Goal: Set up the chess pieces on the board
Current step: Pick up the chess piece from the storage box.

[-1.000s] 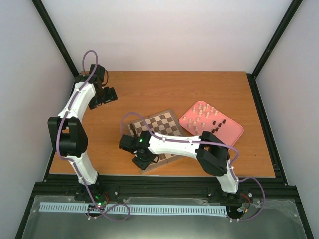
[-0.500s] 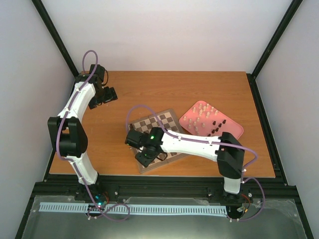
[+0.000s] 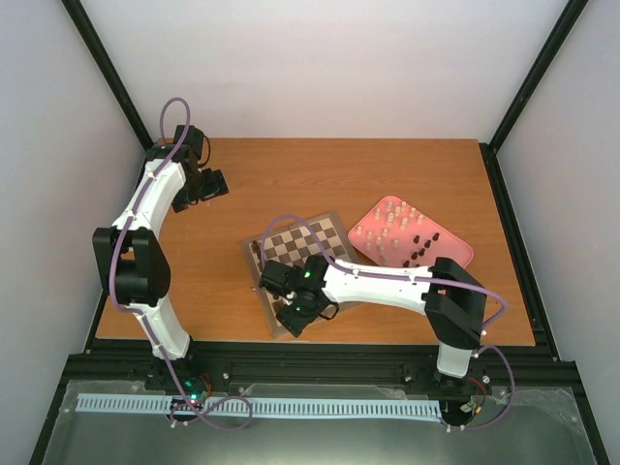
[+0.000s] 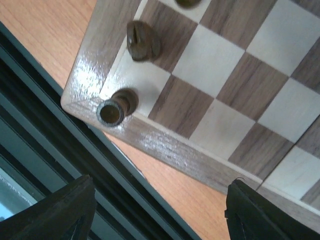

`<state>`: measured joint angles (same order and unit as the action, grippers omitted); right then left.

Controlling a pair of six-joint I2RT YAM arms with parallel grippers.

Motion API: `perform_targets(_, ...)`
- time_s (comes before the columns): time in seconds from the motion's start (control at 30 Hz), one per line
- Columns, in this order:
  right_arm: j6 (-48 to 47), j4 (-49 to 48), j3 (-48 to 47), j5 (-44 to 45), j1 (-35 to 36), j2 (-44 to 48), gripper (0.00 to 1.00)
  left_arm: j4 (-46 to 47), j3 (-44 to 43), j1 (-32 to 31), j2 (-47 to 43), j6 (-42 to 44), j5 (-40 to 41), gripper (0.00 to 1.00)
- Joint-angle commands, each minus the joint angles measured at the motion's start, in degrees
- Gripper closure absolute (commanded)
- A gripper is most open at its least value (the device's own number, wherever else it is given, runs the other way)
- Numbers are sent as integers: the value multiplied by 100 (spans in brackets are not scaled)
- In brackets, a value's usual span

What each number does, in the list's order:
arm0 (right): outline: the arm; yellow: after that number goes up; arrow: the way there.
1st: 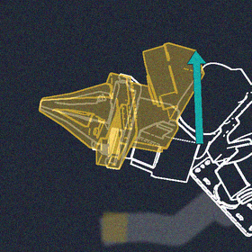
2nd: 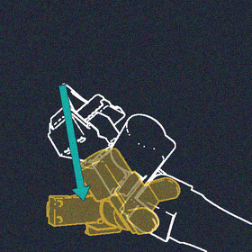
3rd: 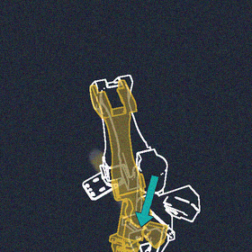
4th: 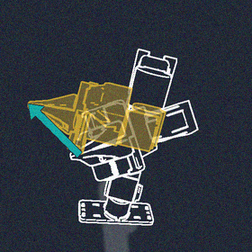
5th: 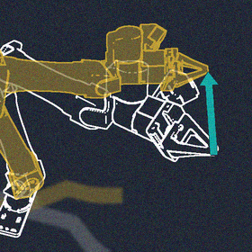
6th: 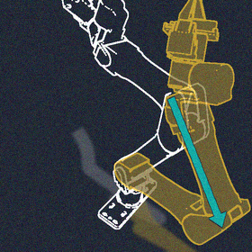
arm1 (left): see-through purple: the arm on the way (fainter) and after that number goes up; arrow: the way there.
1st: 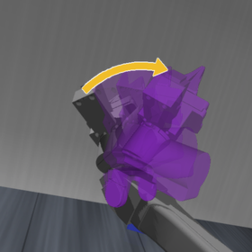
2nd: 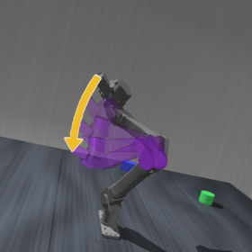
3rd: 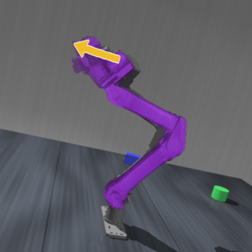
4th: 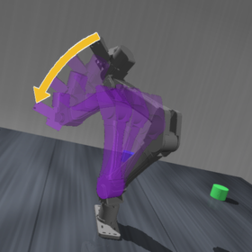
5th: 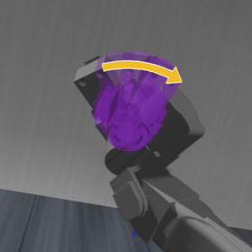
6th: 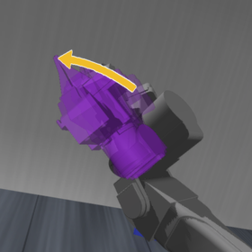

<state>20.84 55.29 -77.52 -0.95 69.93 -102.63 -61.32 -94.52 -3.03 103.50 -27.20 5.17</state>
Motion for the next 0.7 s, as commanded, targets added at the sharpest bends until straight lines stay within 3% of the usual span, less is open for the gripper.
perform_targets(0.0, -25, -341, -13, -92, -109, -196, 29, 13, -45, -38, -118, 28, 71, 0)
perform_targets(0.67, -167, -400, -263, -138, -374, -674, 30, -42, -136, -39, -39, 45, 157, 0)
